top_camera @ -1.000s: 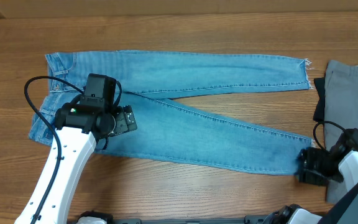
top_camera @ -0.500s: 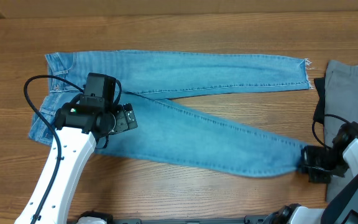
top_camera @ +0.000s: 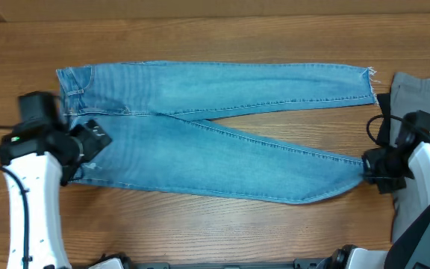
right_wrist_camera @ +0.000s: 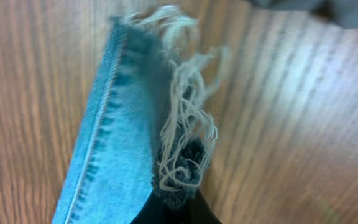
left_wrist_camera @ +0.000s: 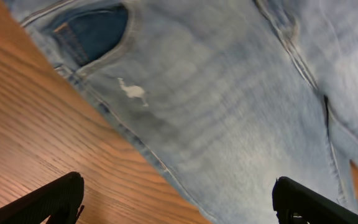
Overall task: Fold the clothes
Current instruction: 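Pull the waist corner left with the left gripper, hem held right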
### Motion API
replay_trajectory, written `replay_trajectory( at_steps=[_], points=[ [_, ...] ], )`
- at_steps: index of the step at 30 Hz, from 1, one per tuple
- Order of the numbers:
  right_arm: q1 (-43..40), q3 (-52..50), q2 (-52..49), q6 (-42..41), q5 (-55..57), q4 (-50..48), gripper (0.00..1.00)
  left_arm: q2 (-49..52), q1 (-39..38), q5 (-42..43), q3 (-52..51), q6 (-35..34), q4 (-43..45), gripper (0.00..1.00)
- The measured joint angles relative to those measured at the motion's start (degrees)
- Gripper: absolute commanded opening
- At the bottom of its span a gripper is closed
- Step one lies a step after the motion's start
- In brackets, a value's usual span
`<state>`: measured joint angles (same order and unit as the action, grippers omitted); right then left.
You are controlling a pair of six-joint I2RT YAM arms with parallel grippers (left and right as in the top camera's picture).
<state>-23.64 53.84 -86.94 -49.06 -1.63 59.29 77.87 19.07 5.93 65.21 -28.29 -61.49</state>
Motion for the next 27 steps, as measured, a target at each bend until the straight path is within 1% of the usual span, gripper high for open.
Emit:
replay_trajectory(
  at_steps=[6,13,15,17,20,24,27],
  points=[
    [2.6,0.0,0.0,-0.2,0.4,-0.8,0.04,3.2,7.6,2.7,-3.2,1.2,2.1,1.00],
    [2.7,0.0,0.0,-0.2,2.4,-0.8,0.04,6.1,17.0,3.5,-6.5,1.4,8.7,1.00],
    [2.7,0.0,0.0,-0.2,3.0,-1.0,0.04,6.4,19.4,3.5,-6.8,1.5,11.3,0.93],
    [2.7,0.0,0.0,-0.2,3.5,-1.2,0.04,6.7,20.4,3.5,-6.8,1.9,13.7,0.84],
    [2.7,0.0,0.0,-0.3,4.0,-1.4,0.05,7.3,20.8,3.6,-6.8,4.3,17.2,0.84],
    [2.7,0.0,0.0,-0.2,5.0,-1.8,0.07,10.9,20.8,3.8,-6.8,6.2,18.3,0.86],
    [2.7,0.0,0.0,-0.3,5.3,-2.4,0.08,15.2,20.8,3.7,-6.8,7.1,19.0,0.83]
  ],
)
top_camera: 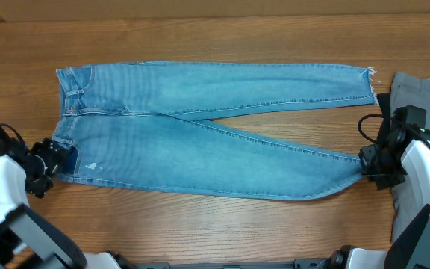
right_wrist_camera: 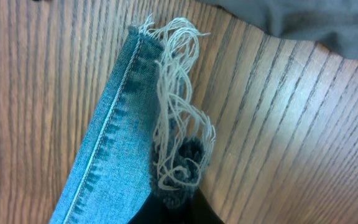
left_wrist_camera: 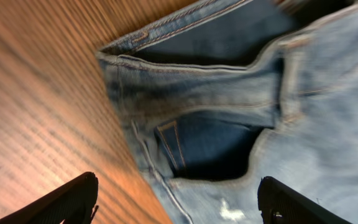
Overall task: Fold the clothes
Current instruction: 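Pull the waist corner left with the left gripper, hem held right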
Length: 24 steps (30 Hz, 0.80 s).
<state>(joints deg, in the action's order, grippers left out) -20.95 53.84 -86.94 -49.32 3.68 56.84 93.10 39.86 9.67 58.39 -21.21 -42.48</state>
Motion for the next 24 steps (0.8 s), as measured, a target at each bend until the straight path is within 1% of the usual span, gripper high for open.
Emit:
replay_trajectory(
  at_steps=[6,13,20,24],
  points=[
    [0.0,0.0,0.0,0.0,0.9,-0.6,0.08,7.0,1.6,-0.3,0.0,0.9,2.2,0.84],
    [0.0,0.0,0.0,0.0,1.2,-0.7,0.08,8.7,1.9,-1.6,0.0,2.4,6.4,0.84],
    [0.0,0.0,0.0,0.0,1.3,-0.7,0.08,10.2,1.9,-2.2,0.7,3.2,7.1,0.74],
    [0.0,0.0,0.0,0.0,1.2,-0.7,0.08,10.6,1.9,-1.9,1.0,3.5,7.8,0.71]
  ],
)
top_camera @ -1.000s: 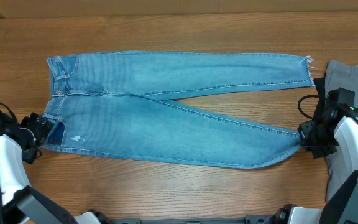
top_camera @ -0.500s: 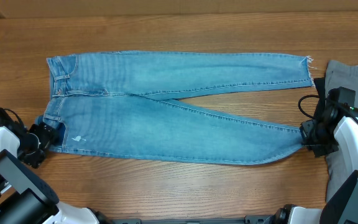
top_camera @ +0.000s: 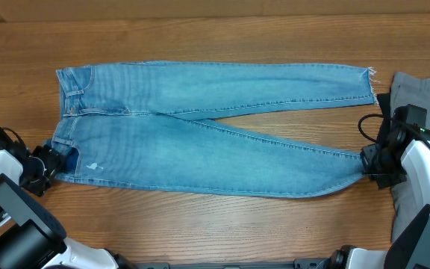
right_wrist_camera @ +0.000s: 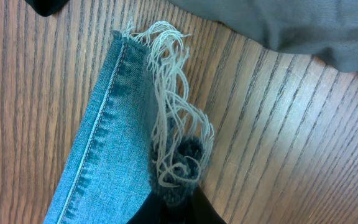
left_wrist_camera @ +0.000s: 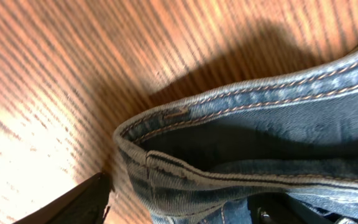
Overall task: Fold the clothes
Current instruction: 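Pull the waist corner left with the left gripper, hem held right, then lift both held ends and fold the lower half up over the upper half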
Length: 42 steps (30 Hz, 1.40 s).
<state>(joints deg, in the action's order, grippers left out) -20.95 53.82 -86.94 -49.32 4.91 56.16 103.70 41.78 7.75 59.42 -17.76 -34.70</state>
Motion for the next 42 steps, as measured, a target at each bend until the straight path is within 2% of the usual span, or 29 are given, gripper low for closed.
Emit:
replay_trajectory(
  at_steps=[4,5,6,8,11,17,24,27,31,35,42],
  points=[
    [0.0,0.0,0.0,0.0,0.0,0.0,0.08,0.2,0.2,1.0,0.1,0.2,0.2,0.63],
    [0.0,0.0,0.0,0.0,0.0,0.0,0.08,0.2,0.3,1.3,0.2,0.3,0.3,0.56],
    [0.0,0.0,0.0,0.0,0.0,0.0,0.08,0.3,0.3,1.6,0.2,0.4,0.3,0.39],
    [0.0,0.0,0.0,0.0,0.0,0.0,0.08,0.6,0.4,2.6,0.3,0.9,0.7,0.16],
    [0.0,0.0,0.0,0.0,0.0,0.0,0.04,1.3,0.3,4.1,0.2,1.4,1.1,0.06],
    [0.0,0.0,0.0,0.0,-0.1,0.6,0.04,1.7,0.4,7.6,0.8,1.7,-1.1,0.04],
    [0.0,0.8,0.0,-0.1,-2.1,3.7,0.04,1.1,0.5,15.3,3.4,1.0,-11.6,0.04],
    [0.0,3.2,0.0,-0.1,-2.6,7.0,0.04,-3.3,0.5,16.8,4.0,0.3,-13.9,0.04],
    [0.0,8.2,0.0,-0.1,-1.6,11.9,0.04,-10.8,0.2,15.1,4.6,-0.4,-15.8,0.04],
    [0.0,13.4,0.0,-0.1,-0.4,16.3,0.04,-17.1,0.2,8.8,5.0,-2.6,-20.2,0.04],
    [0.0,15.6,0.0,-0.2,0.0,20.8,0.04,-18.2,0.1,3.6,5.1,-4.8,-28.3,0.04]
  ],
)
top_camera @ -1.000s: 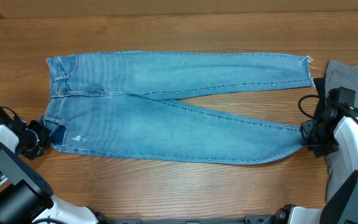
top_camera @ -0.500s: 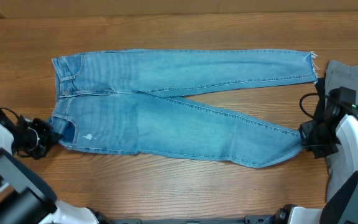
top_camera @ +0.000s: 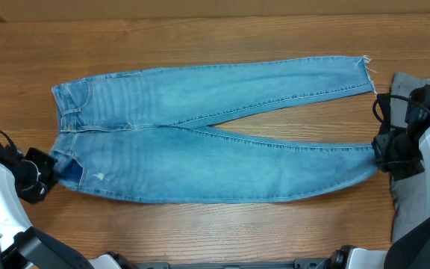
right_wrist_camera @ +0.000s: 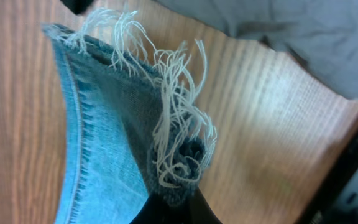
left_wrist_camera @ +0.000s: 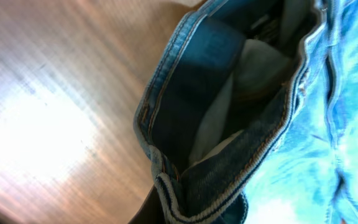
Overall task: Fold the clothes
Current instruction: 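Lift both held ends and fold the lower half up over the upper half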
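Light blue jeans (top_camera: pixel 200 161) lie across the wooden table, waist at the left and legs running right. My left gripper (top_camera: pixel 47 170) is shut on the near corner of the waistband (left_wrist_camera: pixel 166 124), which folds open above the fingers in the left wrist view. My right gripper (top_camera: pixel 381 155) is shut on the near leg's frayed hem (right_wrist_camera: pixel 173 143), with white threads curling over the pinch. The far leg's hem (top_camera: pixel 363 71) lies free at the back right.
A grey garment (top_camera: pixel 413 90) lies at the table's right edge, just beyond the right gripper, and shows as grey cloth (right_wrist_camera: pixel 303 37) in the right wrist view. Bare wooden table (top_camera: pixel 200 37) runs behind the jeans, with a strip in front.
My left gripper, open around the waistband corner before, is now shut on it. The right gripper has moved right and back with the hem, and the whole pair of jeans has shifted and straightened.
The right gripper was shut on the near leg's frayed hem throughout. The left gripper stood open over the seat of the jeans, then at the near waist corner, then closer around the waistband. Now both grippers grip the jeans, which have shifted on the table.
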### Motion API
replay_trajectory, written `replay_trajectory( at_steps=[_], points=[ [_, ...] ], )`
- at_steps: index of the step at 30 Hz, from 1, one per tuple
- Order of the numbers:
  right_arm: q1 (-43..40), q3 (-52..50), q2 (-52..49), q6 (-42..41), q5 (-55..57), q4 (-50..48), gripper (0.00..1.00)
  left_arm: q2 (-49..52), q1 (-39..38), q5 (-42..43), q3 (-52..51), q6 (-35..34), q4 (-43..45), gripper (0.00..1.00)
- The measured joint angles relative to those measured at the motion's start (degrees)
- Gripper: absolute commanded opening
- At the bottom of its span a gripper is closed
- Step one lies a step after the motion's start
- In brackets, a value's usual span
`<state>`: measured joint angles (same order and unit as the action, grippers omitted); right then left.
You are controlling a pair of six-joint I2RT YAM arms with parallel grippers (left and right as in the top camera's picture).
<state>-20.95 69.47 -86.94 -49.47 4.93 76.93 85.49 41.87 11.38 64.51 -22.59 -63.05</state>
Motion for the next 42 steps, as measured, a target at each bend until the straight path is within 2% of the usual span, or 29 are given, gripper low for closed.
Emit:
replay_trajectory(
  at_steps=[9,16,21,26,32,38,42],
  points=[
    [0.0,2.9,5.4,0.7,0.0,2.4,0.04,-3.6,0.0,-3.0,0.0,-1.3,-4.4,0.04],
    [0.0,11.0,6.4,3.3,-0.5,3.6,0.04,-8.8,0.0,2.7,0.7,-1.0,-0.7,0.04],
    [0.0,12.2,4.9,3.9,-1.3,1.4,0.04,-8.8,-0.3,4.3,2.9,-1.0,-0.4,0.04],
    [0.0,12.8,-1.7,4.5,-2.1,-0.3,0.04,-8.6,-3.1,2.5,7.0,-1.0,-2.5,0.04],
    [0.0,21.2,-10.3,4.6,-3.3,1.0,0.04,-4.2,-8.7,-1.6,15.1,-1.1,-5.2,0.04],
    [0.1,33.2,-11.3,4.5,-3.7,1.5,0.04,2.8,-9.3,-3.3,20.7,-1.3,-7.0,0.04],
    [0.1,36.0,-13.0,3.7,-4.7,1.0,0.04,6.9,-9.3,-5.9,22.9,-1.6,-7.2,0.04]
  ],
)
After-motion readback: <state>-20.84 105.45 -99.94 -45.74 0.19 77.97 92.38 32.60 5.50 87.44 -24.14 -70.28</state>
